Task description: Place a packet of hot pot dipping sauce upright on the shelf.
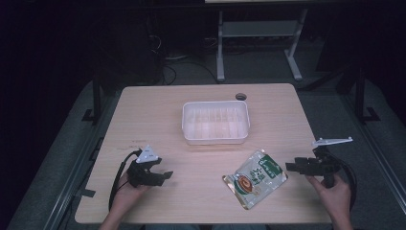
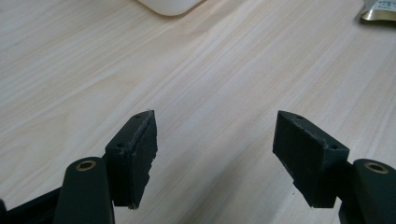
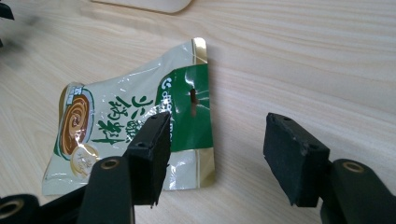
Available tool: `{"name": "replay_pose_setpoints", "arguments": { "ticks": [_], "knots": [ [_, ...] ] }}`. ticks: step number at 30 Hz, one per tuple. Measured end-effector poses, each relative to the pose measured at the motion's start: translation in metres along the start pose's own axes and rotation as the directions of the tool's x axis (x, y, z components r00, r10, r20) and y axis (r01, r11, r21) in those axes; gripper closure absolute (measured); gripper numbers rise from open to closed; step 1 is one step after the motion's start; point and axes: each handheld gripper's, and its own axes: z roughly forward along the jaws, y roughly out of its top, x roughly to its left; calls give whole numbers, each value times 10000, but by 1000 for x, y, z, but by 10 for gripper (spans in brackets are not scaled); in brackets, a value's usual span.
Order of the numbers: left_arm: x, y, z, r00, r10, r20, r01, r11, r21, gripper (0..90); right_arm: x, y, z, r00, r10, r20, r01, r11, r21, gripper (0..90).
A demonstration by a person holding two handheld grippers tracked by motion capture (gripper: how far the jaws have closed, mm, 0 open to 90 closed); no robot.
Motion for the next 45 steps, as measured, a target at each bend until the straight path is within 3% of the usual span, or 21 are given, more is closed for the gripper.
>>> {"name": "replay_pose_setpoints", "arguments": {
  "ticks": [7, 12, 15, 18, 19, 20, 21, 34, 39, 42, 45],
  "knots": [
    [-15, 8, 5, 9993, 257, 273, -255, 9997, -69, 312, 3, 3, 2, 9999, -124, -15, 124, 9999, 110, 396],
    [-35, 21, 10, 9952, 711, 666, -699, 9973, -204, 313, 6, 8, 1, 9997, -220, 68, 220, 9998, -19, 398],
    [-49, 32, 16, 9884, 1234, 887, -1225, 9924, -154, 321, 7, 13, 0, 9996, -299, 17, 299, 9995, -82, 394],
    [-59, 38, 21, 9839, 1385, 1130, -1371, 9904, -200, 339, 7, 16, 0, 9997, -227, -92, 226, 9997, -114, 381],
    [-69, 45, 27, 9778, 1605, 1346, -1594, 9870, -185, 349, 8, 19, 1, 9996, -253, -133, 252, 9997, -77, 379],
    [-69, 45, 27, 9778, 1605, 1346, -1594, 9870, -185, 358, 8, 19, 1, 9996, -253, -133, 252, 9997, -77, 379],
    [-75, 50, 31, 9737, 1732, 1480, -1723, 9849, -189, 363, 8, 23, 4, 9994, -264, -237, 263, 9996, -43, 368],
    [-115, 91, 72, 9426, 2330, 2390, -2393, 9709, -28, 535, 8, 40, 23, 9972, -463, -587, 495, 9973, 549, 362],
    [-128, 102, 86, 9339, 2399, 2651, -2503, 9681, 58, 606, 3, 44, 38, 9967, -379, -711, 454, 9933, 1067, 368],
    [-136, 108, 93, 9256, 2555, 2793, -2713, 9623, 188, 646, 1, 45, 45, 9966, -347, -748, 447, 9896, 1370, 382],
    [-142, 112, 101, 9216, 2641, 2845, -2852, 9578, 347, 661, 0, 44, 52, 9965, -315, -774, 448, 9833, 1764, 396]
  ]
}}
